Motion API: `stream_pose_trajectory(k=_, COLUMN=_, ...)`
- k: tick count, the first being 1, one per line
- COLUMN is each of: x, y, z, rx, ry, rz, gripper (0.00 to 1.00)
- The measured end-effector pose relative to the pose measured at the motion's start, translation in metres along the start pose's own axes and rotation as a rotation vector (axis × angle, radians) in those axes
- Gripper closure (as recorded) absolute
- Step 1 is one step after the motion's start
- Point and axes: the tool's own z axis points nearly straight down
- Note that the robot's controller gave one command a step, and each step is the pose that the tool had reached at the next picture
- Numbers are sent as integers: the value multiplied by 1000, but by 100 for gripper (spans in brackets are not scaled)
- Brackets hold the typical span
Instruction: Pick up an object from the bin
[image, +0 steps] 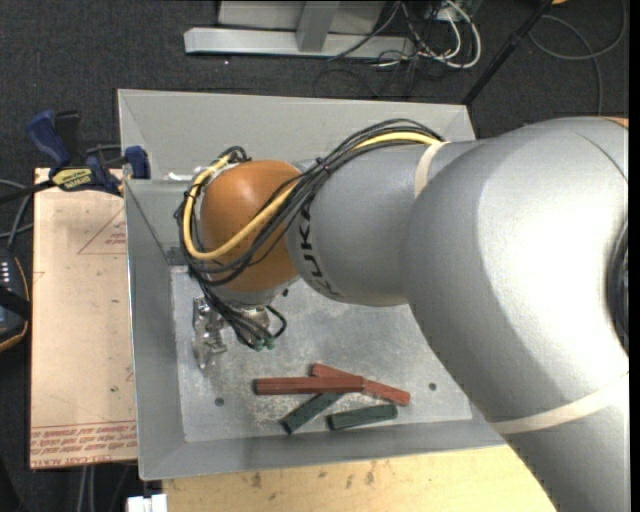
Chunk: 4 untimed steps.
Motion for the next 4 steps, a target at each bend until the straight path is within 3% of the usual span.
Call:
stream_pose_trajectory(k=1, x=64, y=19, z=7, rx=2, ry=-6, rz=-369, gripper=0)
stream_pose_trajectory(k=3, x=59, y=15, z=7, rx=-2, ry=-5, rz=-384, gripper=0)
stream_pose_trajectory(k=4, x=24, y=-36, z=5, rx=1, ry=-15, rz=-405, gripper=0)
